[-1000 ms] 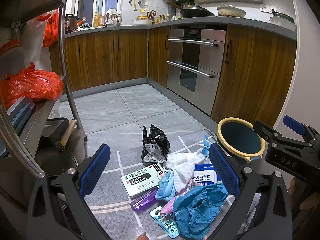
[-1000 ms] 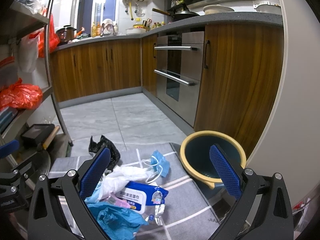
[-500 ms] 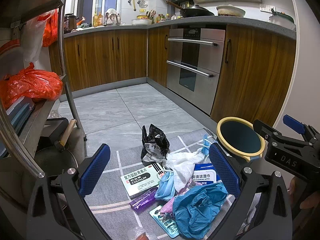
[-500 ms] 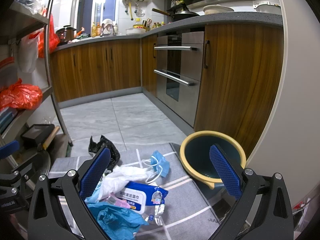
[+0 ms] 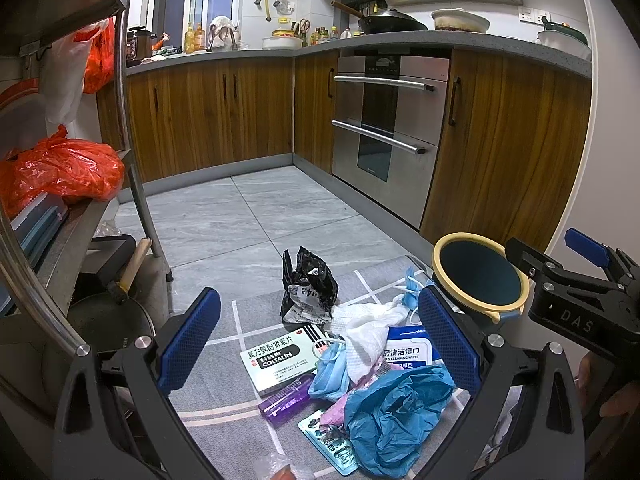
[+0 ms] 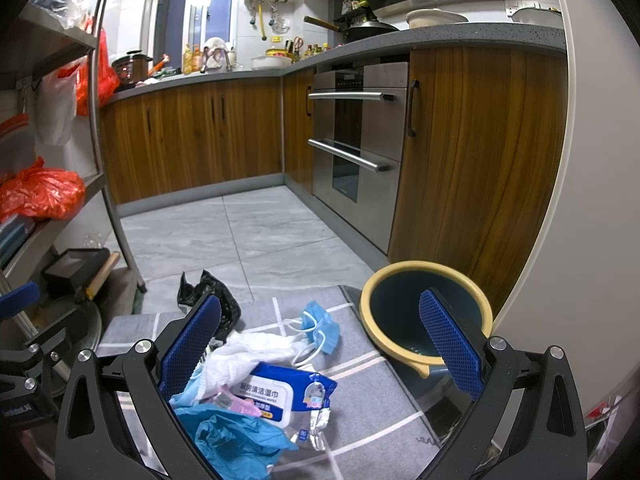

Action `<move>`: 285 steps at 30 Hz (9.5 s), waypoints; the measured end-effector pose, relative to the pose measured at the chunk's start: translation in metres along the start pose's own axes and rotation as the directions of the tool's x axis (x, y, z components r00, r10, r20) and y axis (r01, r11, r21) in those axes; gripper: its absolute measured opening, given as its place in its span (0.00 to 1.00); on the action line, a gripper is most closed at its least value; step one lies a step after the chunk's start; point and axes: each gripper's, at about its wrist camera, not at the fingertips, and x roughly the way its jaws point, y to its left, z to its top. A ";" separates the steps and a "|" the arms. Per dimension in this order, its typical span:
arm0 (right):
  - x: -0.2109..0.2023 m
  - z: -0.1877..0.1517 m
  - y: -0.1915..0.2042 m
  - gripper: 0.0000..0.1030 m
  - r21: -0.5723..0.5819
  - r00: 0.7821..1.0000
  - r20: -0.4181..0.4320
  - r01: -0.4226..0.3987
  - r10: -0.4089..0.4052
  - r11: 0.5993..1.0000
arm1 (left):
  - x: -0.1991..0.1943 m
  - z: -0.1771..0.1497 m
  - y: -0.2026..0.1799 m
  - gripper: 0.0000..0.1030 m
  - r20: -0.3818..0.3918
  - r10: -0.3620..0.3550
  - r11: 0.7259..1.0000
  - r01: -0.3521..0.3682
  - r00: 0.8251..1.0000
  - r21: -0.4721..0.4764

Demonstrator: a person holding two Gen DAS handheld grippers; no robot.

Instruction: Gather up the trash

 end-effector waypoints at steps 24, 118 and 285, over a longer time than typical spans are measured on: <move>0.003 0.013 -0.008 0.96 0.021 1.000 0.001 0.005 -0.005 1.000 | 0.004 0.004 -0.003 0.95 0.002 -0.018 1.000 0.018 1.000 0.005; 0.180 0.071 -0.145 0.12 0.100 0.948 -0.311 -0.038 0.068 0.994 | 0.185 0.089 -0.090 0.27 -0.145 -0.172 0.975 0.189 0.974 0.116; 0.073 0.045 -0.057 0.11 -0.158 0.961 -0.248 -0.164 0.122 0.974 | 0.061 0.007 -0.071 0.19 -0.165 -0.065 0.962 0.105 0.984 0.250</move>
